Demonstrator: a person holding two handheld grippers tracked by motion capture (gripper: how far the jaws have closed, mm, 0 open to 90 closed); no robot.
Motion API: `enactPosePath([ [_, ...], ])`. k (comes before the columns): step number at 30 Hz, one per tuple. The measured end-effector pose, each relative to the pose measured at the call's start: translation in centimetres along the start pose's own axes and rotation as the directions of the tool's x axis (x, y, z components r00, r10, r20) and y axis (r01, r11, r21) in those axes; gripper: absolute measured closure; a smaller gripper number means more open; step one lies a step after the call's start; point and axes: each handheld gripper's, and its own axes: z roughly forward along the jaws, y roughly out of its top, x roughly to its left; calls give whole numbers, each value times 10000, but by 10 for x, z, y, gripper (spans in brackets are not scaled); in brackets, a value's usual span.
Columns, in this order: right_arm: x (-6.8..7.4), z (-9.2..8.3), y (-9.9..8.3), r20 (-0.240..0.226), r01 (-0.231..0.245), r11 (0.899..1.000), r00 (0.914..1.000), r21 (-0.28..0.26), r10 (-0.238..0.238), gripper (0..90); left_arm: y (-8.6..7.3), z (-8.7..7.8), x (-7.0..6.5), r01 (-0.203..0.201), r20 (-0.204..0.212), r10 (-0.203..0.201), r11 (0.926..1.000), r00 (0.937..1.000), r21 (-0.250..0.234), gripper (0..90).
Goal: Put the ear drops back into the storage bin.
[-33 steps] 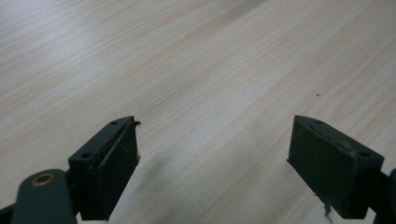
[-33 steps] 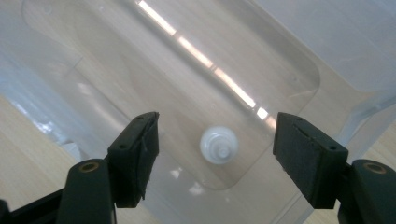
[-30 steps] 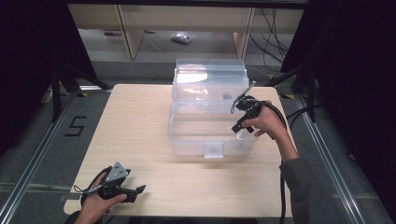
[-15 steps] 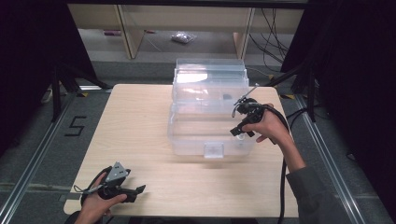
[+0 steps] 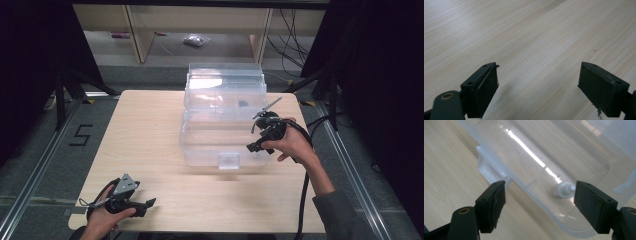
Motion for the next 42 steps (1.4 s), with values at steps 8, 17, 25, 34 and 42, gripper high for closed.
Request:
enactPosePath([
  [8,5,-2,-9,-126,92,9998,9999,-199,-95,262,0,0,0,3,8,-3,10000,10000,-12,152],
  [17,14,-9,-21,-123,209,9987,9997,-472,-215,262,0,0,0,-2,0,2,10000,10000,5,152],
  [25,21,-11,-37,-263,153,9965,9995,-819,-176,246,0,0,0,-28,0,28,10000,10000,-6,153],
  [34,30,-10,-62,-469,-260,9930,9987,-1148,208,241,0,1,0,-61,6,61,10000,10000,-28,152],
  [42,31,-6,-75,-561,31,9874,9984,-1584,-121,238,0,0,0,-46,-10,46,10000,10000,0,153],
])
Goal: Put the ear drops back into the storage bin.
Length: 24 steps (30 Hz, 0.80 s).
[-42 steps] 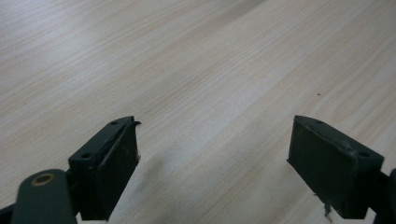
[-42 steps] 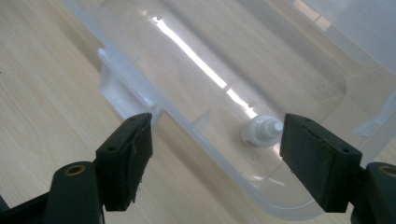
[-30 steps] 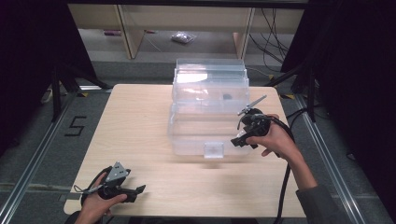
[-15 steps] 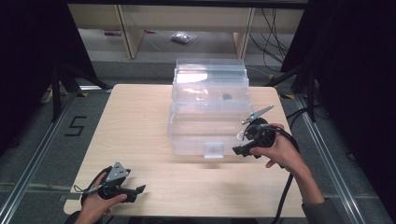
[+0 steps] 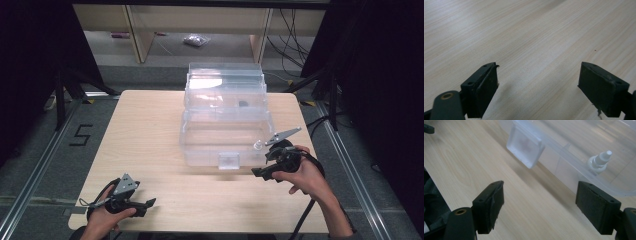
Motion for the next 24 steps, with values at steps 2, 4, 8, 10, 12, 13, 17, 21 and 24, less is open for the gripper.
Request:
enactPosePath([
  [2,3,-1,-2,-94,-385,9992,9992,121,386,238,0,0,0,36,-7,-36,10000,10000,-6,152],
  [4,3,-1,-5,-107,-202,9998,9997,88,202,236,0,0,0,46,-8,-46,10000,10000,-3,153],
  [8,3,0,-10,-125,-151,9999,9998,67,152,232,0,0,0,10,-3,-10,10000,10000,-6,153],
  [10,4,1,-13,-139,-278,9996,9995,30,278,231,0,0,0,11,-2,-11,10000,10000,-1,153],
  [12,4,3,-16,-89,-169,9998,9998,-44,168,229,0,0,0,-17,5,17,10000,10000,-38,153],
  [13,2,4,-17,-125,-1,9999,9999,-131,0,227,0,0,0,-16,11,16,10000,10000,-31,152],
  [17,5,6,-22,-151,-259,9996,9996,-76,258,218,0,0,0,53,-15,-53,10000,10000,-1,153],
  [21,6,9,-29,-144,-294,9995,9995,-146,292,207,0,0,0,-10,8,10,10000,10000,-24,152],
  [24,4,10,-32,-148,-197,9995,9997,-264,194,204,0,0,0,-8,4,8,10000,10000,-37,153],
])
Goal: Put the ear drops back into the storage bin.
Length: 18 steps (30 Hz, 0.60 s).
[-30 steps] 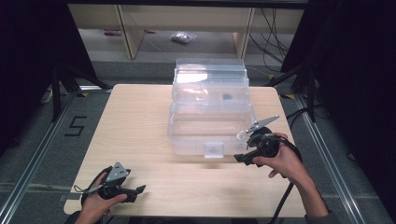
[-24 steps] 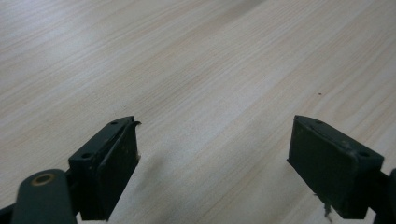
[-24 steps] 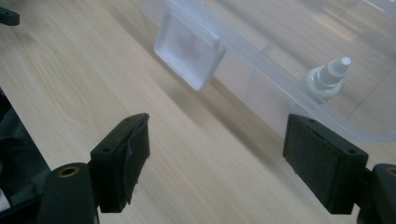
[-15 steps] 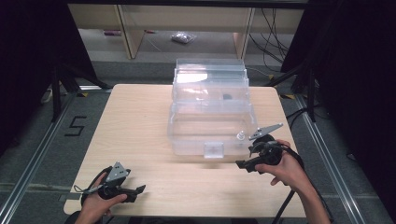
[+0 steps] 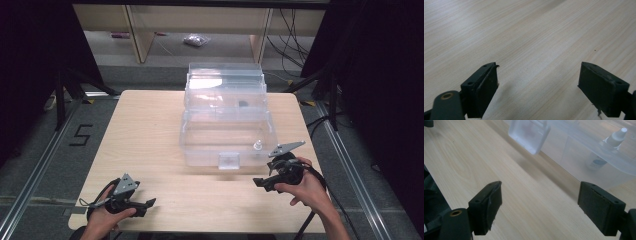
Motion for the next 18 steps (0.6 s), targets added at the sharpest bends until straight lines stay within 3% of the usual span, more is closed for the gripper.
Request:
enactPosePath([
  [3,0,1,-4,48,19,10000,10000,-94,-18,199,0,0,0,-2,7,2,10000,10000,-4,152],
  [4,2,0,-5,26,-206,9998,9998,-85,206,196,0,0,0,4,10,-4,10000,10000,-5,152],
  [6,0,2,-7,39,194,9997,9998,-178,-194,193,0,0,0,-15,2,15,10000,10000,4,152],
  [9,3,3,-11,-1,-111,9996,9999,-241,111,191,0,0,0,-3,9,3,10000,10000,-5,153],
  [12,2,5,-15,60,167,9992,9998,-361,-165,188,0,0,0,1,15,-1,10000,10000,-6,153],
  [16,3,3,-20,27,-79,9996,10000,-259,80,185,0,0,0,3,17,-3,10000,10000,3,152],
  [17,2,7,-23,107,78,9987,9999,-504,-73,185,0,0,0,-2,11,2,10000,10000,-7,152],
  [18,3,5,-23,-54,-198,9993,9998,-301,197,185,0,0,0,-2,19,2,10000,10000,-3,152],
])
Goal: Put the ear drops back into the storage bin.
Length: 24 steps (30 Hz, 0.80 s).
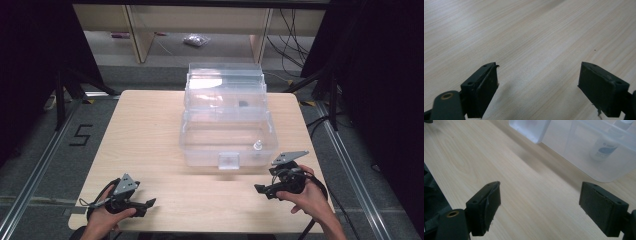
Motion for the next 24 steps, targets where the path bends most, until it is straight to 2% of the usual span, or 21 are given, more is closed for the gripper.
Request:
enactPosePath([
  [1,-1,2,-2,82,191,9997,9998,-130,-190,185,0,0,0,-4,-9,4,10000,10000,8,152],
  [4,0,2,-7,51,-95,10000,9999,-29,96,184,0,0,0,-3,-12,3,10000,10000,6,152],
  [5,-1,4,-9,22,-30,9998,10000,-219,30,184,0,0,0,2,-6,-2,10000,10000,13,152],
  [6,-2,3,-11,159,193,9997,9997,-161,-190,183,0,0,0,-7,-8,7,10000,10000,3,153],
  [7,-1,5,-12,77,-72,9997,9999,-237,73,182,0,0,0,-4,-7,4,10000,10000,10,153],
  [8,-2,5,-14,41,57,9998,10000,-171,-56,182,0,0,0,-2,-9,2,10000,10000,15,153],
  [9,-2,7,-17,113,127,9994,9999,-333,-123,182,0,0,0,-7,-12,7,10000,10000,7,153],
  [11,0,7,-20,74,-186,9994,9998,-307,188,180,0,0,0,-3,-10,3,10000,10000,15,152],
  [12,-1,7,-22,107,-59,9998,9999,-206,61,180,0,0,0,3,-11,-3,10000,10000,8,152],
  [14,-1,10,-25,30,-179,9991,9998,-372,180,180,0,0,0,-7,-7,7,10000,10000,6,152],
  [16,-1,10,-28,24,-213,9993,9998,-321,214,180,0,0,0,-6,-13,6,10000,10000,5,153],
  [18,-1,14,-32,102,-266,9981,9996,-553,272,179,0,0,0,2,-13,-2,10000,10000,4,153],
  [19,-1,12,-32,144,-246,9991,9996,-344,251,179,0,0,0,3,-7,-3,10000,10000,6,152],
  [20,0,15,-34,123,-278,9983,9995,-508,284,179,0,0,0,0,-8,0,10000,10000,-3,153],
  [21,-1,15,-35,192,-93,9991,9998,-412,101,178,0,0,0,5,-5,-5,10000,10000,3,153],
  [22,1,18,-37,57,-386,9973,9992,-626,391,175,0,0,0,10,-11,-10,10000,10000,-5,153],
  [24,1,19,-38,153,-302,9985,9994,-449,309,172,0,0,0,-1,-7,1,10000,10000,-3,153],
])
